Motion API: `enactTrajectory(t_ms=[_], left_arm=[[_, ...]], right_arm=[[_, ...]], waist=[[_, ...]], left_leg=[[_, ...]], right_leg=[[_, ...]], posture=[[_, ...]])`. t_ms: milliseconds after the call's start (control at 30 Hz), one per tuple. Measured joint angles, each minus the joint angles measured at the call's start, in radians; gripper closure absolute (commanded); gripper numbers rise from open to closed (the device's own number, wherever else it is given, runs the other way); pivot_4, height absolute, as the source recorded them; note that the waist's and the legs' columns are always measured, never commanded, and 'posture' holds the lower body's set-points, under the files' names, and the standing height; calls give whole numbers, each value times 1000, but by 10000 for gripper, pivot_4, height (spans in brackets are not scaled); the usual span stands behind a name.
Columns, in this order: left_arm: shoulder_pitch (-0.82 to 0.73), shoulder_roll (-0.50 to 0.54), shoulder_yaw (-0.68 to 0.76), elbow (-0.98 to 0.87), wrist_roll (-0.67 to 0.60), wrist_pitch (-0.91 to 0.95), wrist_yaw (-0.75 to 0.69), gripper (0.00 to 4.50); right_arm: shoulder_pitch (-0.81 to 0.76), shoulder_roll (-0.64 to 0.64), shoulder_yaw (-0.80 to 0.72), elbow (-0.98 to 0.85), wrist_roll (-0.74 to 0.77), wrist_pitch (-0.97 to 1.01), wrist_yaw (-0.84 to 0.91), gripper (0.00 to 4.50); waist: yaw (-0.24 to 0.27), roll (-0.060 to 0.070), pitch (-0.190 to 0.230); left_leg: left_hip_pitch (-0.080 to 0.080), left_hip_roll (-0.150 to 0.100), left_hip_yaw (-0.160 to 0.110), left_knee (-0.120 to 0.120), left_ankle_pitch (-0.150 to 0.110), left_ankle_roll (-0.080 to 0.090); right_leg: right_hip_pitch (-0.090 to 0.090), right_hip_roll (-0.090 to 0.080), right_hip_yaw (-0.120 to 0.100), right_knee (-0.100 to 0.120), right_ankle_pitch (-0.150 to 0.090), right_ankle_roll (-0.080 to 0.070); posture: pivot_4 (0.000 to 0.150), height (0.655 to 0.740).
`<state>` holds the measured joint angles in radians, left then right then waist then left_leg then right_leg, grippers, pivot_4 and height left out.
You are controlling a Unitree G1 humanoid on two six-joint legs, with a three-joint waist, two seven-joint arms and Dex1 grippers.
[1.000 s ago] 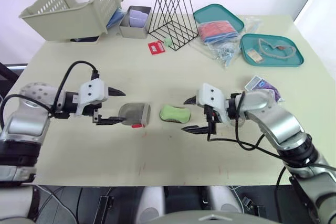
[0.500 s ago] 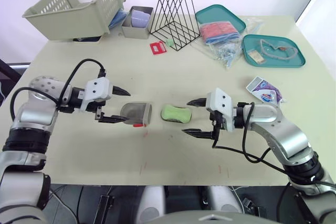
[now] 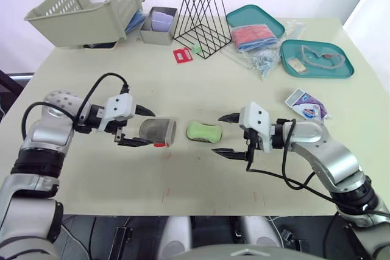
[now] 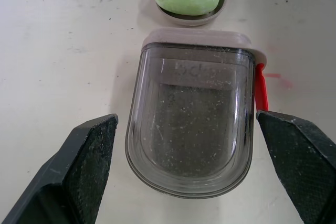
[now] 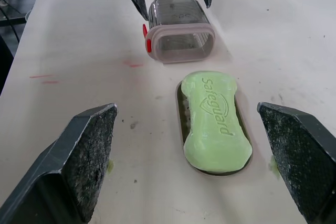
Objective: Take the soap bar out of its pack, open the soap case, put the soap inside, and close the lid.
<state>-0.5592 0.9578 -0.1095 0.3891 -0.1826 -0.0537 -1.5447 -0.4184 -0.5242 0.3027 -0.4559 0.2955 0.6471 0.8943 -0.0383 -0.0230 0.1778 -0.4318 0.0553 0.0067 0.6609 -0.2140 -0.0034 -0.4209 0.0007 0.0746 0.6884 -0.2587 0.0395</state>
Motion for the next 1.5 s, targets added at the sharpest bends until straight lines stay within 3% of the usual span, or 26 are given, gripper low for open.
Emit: enactTrajectory(t_ms=[867, 1000, 1167, 1333, 1500], left_arm=[[-49, -33, -68, 104, 82, -123, -21, 0], [-50, -33, -68, 104, 81, -118, -23, 10526], [-49, -33, -68, 103, 82, -117, -23, 10551], [-43, -32, -67, 90, 82, -117, -19, 10551], [-16, -24, -55, 54, 80, -107, -6, 10551]], right_arm=[[19, -11, 6, -35, 5, 19, -33, 335], [19, -11, 15, -35, 1, 19, -37, 0], [-7, -8, 49, -3, -24, 20, -51, 0], [-130, 17, 138, 141, -133, 10, -74, 0], [-155, 60, 196, 236, -183, -8, -74, 0]], waist=[[0, 0, 0], [0, 0, 0], [0, 0, 0], [-2, 0, 0], [-2, 0, 0]], left_leg=[[0, 0, 0, 0, 0, 0], [0, 0, 0, 0, 0, 0], [0, 0, 0, 0, 0, 0], [0, 0, 0, 0, 0, 0], [0, 0, 0, 0, 0, 0]], right_leg=[[0, 0, 0, 0, 0, 0], [0, 0, 0, 0, 0, 0], [0, 0, 0, 0, 0, 0], [0, 0, 0, 0, 0, -1], [0, 0, 0, 0, 0, -1]], posture=[[1500, 7400], [1500, 7400], [1500, 7400], [1500, 7400], [1500, 7400]])
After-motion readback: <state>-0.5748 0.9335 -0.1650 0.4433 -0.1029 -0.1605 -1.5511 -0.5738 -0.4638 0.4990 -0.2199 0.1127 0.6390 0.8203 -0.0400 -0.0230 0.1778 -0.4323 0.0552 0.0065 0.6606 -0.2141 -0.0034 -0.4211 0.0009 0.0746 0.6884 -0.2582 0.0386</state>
